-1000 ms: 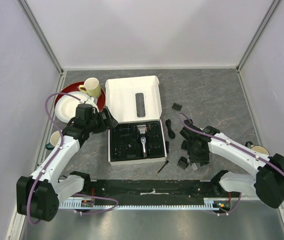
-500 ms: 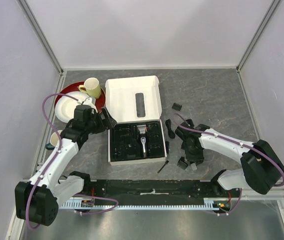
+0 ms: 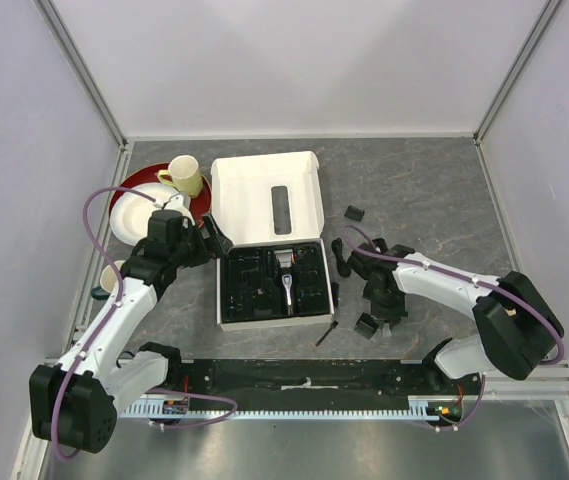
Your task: Sort the hair-cutting tools
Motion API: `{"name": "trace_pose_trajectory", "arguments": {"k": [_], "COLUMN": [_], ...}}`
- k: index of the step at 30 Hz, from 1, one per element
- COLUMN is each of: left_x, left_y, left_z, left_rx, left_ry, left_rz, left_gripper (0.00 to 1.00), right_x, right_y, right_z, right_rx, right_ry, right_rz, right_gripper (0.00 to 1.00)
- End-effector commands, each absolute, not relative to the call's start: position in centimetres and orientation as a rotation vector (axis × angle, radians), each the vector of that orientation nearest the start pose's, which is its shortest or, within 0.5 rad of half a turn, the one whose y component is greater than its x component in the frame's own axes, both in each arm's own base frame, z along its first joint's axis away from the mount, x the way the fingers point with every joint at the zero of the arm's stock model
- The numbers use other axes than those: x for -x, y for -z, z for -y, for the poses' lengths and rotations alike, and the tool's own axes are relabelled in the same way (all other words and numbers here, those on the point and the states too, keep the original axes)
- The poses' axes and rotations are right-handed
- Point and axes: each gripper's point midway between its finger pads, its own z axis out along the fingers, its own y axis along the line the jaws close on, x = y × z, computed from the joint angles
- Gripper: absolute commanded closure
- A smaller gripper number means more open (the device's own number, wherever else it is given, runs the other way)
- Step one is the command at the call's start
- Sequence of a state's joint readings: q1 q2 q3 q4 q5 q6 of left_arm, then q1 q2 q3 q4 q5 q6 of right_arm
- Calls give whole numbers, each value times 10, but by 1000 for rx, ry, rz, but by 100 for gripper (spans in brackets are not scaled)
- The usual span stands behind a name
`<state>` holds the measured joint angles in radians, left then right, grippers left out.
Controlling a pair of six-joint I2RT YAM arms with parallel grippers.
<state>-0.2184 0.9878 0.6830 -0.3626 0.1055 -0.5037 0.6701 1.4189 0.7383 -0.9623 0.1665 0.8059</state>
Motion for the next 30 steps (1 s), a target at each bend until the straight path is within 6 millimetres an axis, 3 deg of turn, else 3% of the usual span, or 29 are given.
{"name": "trace_pose_trajectory", "arguments": {"k": [1,3,6,10,17,19,22,28,30], "left_x": [-287,-287,-286,-286,-283,-279,-268,-245,-238], "left_y": [-149,-149,-148,-153,-162,-163,-164,-176,-173], "left_z": [97,97,96,93,90,87,88,90,94], "left_rx": [228,230,234,237,220,230,217,204,192], "left_ry": [469,466,464,442,428,414,424,493,528], "left_rz": [-2210,-2208,-2212,-2207,-2185,-2196,-2218,-2167,-2172], "left_gripper": [10,10,10,10,10,10,10,10,10], "right_x": [-161,-173,-198,-234,-279,-283,-285,-254,-243], "right_y": [-50,-66,-93,-133,-174,-190,-198,-199,-196], "right_z": [-108,-106,-121,-158,-241,-267,-314,-390,-406], "right_rx": [-256,-258,-249,-203,-118,-93,-32,77,71], "right_ry": [242,250,174,-22,-378,-488,-571,-748,-834], "right_rz": [-2917,-2856,-2780,-2685,-2557,-2527,-2511,-2515,-2509], "right_gripper": [91,91,91,89,89,89,89,89,89]}}
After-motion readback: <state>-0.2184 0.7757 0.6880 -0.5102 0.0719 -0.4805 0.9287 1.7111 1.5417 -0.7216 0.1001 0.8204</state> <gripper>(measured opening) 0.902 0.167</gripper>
